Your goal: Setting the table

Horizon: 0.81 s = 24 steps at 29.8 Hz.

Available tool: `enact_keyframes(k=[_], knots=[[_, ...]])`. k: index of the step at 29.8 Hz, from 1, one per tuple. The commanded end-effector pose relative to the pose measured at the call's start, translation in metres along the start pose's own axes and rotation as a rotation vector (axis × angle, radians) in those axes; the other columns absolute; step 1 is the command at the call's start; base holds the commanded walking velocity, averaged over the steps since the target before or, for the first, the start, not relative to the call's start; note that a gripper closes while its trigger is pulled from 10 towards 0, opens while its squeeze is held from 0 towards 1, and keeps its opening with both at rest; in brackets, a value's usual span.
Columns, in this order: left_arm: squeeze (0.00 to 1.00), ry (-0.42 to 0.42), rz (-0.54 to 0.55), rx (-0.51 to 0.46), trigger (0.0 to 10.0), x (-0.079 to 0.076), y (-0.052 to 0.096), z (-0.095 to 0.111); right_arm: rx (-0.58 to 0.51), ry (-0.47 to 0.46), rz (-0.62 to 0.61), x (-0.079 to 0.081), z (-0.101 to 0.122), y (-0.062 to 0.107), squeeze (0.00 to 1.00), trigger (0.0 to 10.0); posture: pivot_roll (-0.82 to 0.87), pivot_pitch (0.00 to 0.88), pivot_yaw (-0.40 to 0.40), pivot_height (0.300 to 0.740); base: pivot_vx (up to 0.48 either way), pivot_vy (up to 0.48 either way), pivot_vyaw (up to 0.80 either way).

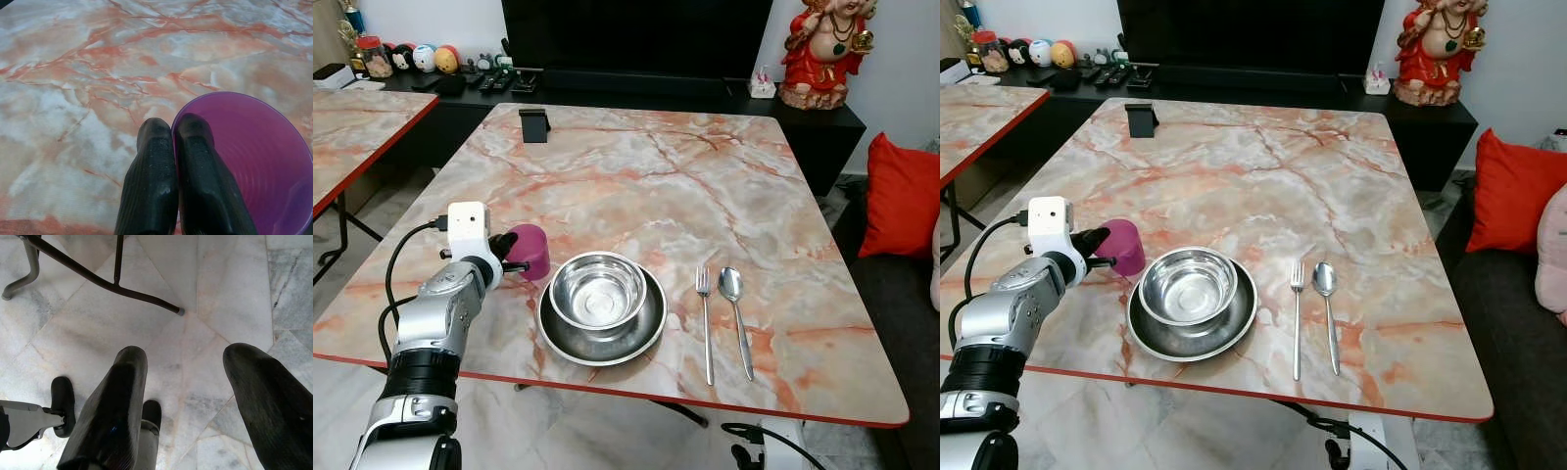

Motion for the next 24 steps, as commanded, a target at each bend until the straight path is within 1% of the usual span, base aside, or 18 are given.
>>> enact_keyframes(k=[1,7,22,24], knots=[[0.0,-0.006,0.005,0.003,10.0,-0.0014,-0.0009,0.0008,0.001,0.002,-0.001,-0.0011,-0.0012,0.0005,0.0,10.0,0.02,0.0,-0.022,0.74,0.0,0.0,0.0],[0.0,-0.022,0.02,-0.007,10.0,0.0006,-0.0008,0.002,0.001,0.004,-0.001,-0.001,-0.0012,0.0005,0.0,10.0,0.02,0.0,-0.023,0.74,0.0,0.0,0.0],[0.0,-0.011,0.014,-0.014,10.0,-0.0004,-0.0011,0.0041,0.001,0.004,-0.001,-0.0009,-0.0012,0.0005,0.0,10.0,0.02,0.0,-0.022,0.74,0.0,0.0,0.0],[0.06,-0.01,0.011,-0.015,10.0,-0.0009,-0.0011,0.0043,0.002,0.005,0.0,-0.0008,-0.0013,0.0005,0.0,10.0,0.02,0.0,-0.022,0.74,0.0,0.0,0.0]])
Point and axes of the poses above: a point about 5 cm out from each wrist's last joint towards the gripper, its own y axis pointing back from the gripper into the wrist, its own z axis along the axis of the wrist's last joint, x = y × z, the point moved 6 cm from there along -y, pointing out of the wrist towards the gripper, and after that the axes turned 6 degrees about y, right-handed, at the moved point
